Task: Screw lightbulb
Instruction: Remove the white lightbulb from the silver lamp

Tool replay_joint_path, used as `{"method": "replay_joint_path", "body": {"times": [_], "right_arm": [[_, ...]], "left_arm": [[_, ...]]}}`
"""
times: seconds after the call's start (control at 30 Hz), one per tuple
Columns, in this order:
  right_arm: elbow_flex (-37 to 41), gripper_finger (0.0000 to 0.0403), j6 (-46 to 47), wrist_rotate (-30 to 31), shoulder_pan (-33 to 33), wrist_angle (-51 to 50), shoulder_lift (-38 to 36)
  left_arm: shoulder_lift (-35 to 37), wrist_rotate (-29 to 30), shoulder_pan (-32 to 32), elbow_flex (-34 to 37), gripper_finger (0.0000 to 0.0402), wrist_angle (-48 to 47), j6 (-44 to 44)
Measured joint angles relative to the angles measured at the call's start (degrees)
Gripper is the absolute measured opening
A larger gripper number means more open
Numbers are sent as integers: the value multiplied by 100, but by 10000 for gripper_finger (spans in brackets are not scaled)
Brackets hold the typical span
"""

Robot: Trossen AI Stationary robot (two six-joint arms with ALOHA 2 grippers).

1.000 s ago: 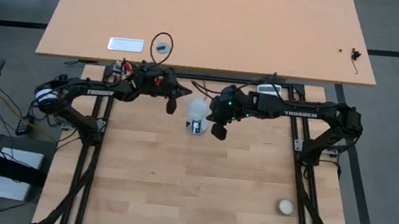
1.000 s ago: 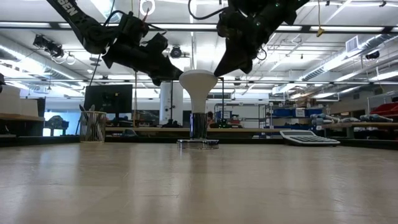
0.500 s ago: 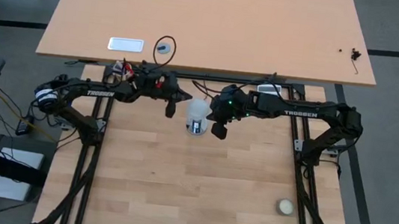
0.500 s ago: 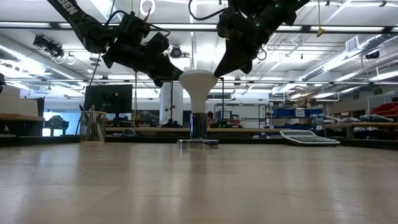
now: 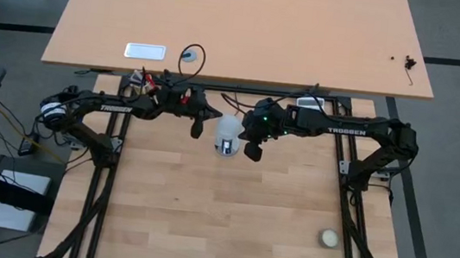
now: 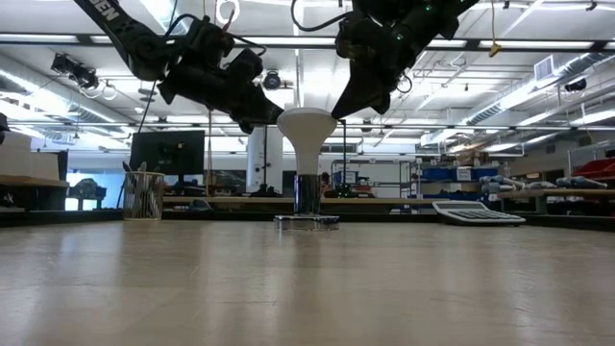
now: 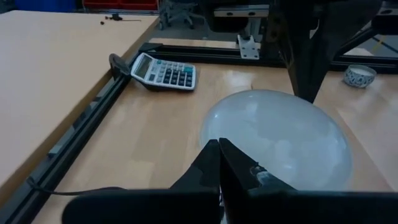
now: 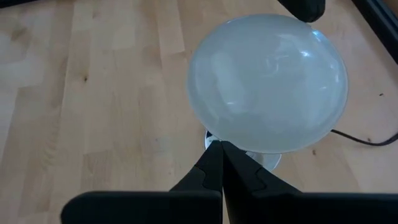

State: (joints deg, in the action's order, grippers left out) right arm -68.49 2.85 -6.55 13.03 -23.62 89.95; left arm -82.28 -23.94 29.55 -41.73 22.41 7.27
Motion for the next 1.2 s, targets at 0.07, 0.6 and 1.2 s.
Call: {"method": "replay_joint_path", "body": {"times": [0.07,0.6,1.2], "right_arm": [[0,9,0,-4,20,2,0],[2,9,-28,12,370,-81,-7],[0,9,-211,304,823,95,-11]], "left_arm": [[3,7,-16,-3,0,-67,0],[22,-85,-16,-14,0,-407,-44],[12,-556,-218,8,0,-451,-145]]}}
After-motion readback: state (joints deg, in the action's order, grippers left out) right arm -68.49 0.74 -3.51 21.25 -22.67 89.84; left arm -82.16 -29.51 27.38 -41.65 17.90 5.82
